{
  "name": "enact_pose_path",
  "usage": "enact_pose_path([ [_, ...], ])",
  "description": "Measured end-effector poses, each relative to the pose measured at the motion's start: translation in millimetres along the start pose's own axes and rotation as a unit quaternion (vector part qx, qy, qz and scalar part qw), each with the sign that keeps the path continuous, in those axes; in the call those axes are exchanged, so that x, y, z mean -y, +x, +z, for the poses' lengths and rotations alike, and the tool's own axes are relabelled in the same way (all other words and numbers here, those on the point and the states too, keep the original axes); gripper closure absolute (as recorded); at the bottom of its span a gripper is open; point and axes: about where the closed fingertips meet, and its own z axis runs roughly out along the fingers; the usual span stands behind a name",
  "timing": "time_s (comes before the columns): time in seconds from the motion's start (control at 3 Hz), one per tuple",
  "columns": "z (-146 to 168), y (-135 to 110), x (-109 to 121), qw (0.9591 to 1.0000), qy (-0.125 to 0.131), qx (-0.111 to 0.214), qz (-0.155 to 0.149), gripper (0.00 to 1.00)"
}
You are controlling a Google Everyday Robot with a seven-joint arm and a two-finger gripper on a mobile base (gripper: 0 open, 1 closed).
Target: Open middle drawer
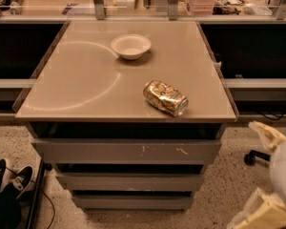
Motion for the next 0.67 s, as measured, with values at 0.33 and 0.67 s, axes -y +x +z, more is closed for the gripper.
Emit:
enact_pose_path([
  [0.33, 37.4, 31.7, -47.5, 0.9973, 0.061, 0.031, 0.026, 0.00],
  [0.67, 37.5, 31.6, -47.5, 0.9973, 0.061, 0.032, 0.026, 0.00],
])
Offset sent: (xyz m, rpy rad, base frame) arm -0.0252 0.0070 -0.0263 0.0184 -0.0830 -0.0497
